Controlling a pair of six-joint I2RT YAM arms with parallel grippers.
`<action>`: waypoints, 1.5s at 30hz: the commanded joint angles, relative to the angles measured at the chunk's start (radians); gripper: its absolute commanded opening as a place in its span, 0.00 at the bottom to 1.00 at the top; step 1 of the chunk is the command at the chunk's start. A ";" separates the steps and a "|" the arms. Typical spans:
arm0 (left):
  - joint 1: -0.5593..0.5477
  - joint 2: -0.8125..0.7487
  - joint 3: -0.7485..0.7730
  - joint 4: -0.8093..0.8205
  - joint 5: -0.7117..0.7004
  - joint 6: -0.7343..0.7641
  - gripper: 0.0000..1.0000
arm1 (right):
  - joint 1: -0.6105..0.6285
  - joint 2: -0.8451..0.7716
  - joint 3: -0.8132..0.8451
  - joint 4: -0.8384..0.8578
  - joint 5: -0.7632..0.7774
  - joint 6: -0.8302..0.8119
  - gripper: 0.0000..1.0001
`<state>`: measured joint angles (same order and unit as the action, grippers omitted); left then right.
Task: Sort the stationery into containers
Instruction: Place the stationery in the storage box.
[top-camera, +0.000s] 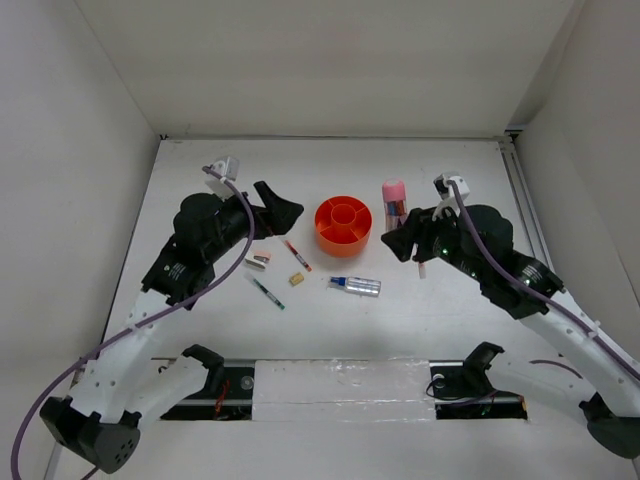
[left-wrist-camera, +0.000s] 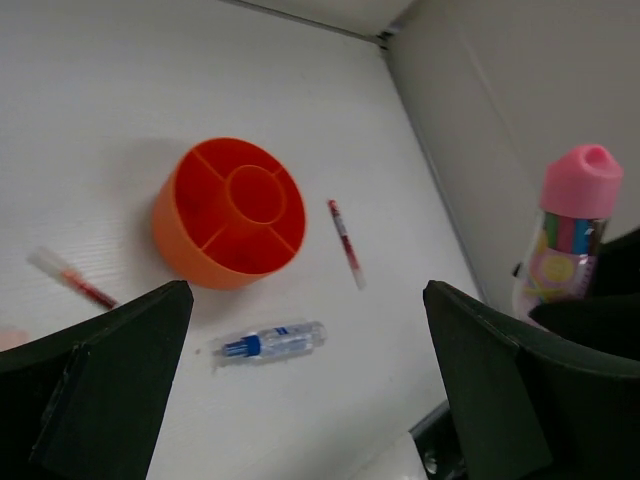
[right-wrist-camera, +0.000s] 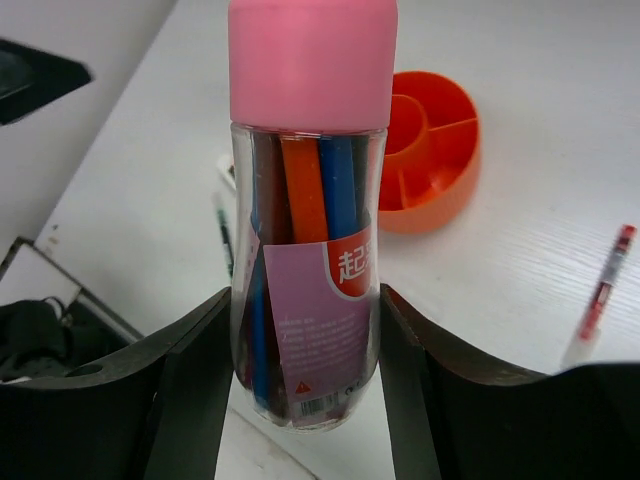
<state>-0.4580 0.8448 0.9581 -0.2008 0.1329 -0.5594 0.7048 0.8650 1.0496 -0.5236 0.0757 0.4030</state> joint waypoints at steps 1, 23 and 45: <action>-0.030 0.040 0.007 0.217 0.257 -0.049 1.00 | 0.045 0.034 -0.002 0.154 -0.128 -0.006 0.00; -0.042 0.148 -0.140 0.667 0.605 -0.188 1.00 | 0.186 0.226 0.038 0.386 -0.361 -0.056 0.00; -0.042 0.238 -0.059 0.618 0.605 -0.196 0.00 | 0.196 0.216 0.029 0.470 -0.312 -0.069 0.28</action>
<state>-0.4973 1.0519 0.8246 0.4385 0.7547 -0.7959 0.8959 1.1118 1.0397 -0.1875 -0.2276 0.3443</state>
